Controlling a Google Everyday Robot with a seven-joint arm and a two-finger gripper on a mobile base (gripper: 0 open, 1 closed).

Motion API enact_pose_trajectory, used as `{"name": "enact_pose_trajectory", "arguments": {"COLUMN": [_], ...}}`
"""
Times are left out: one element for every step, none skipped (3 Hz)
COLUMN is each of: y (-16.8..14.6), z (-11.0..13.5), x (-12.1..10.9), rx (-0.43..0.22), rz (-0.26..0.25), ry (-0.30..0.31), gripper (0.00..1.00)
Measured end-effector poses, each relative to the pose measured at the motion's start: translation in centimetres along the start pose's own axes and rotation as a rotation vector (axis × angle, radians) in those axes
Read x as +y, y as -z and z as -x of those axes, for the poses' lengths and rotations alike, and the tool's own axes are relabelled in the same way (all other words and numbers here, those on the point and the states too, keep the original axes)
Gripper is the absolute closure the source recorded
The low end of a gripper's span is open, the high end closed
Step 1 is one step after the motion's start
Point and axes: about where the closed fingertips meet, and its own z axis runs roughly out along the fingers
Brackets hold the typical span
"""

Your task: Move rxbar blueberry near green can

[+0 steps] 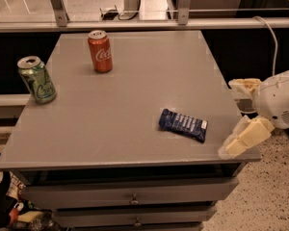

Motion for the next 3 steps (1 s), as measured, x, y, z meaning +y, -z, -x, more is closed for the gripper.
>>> {"name": "enact_pose_trajectory", "arguments": {"y": [-1.4, -3.1, -4.2], "z": [0.5, 1.6, 2.2], "x": [-0.3, -1.2, -1.5], "rx": [-0.145, -0.27, -0.325], "rz": [-0.008, -0.025, -0.027], "ry": [-0.031, -0.031, -0.027], "gripper": [0.0, 0.0, 0.0]}}
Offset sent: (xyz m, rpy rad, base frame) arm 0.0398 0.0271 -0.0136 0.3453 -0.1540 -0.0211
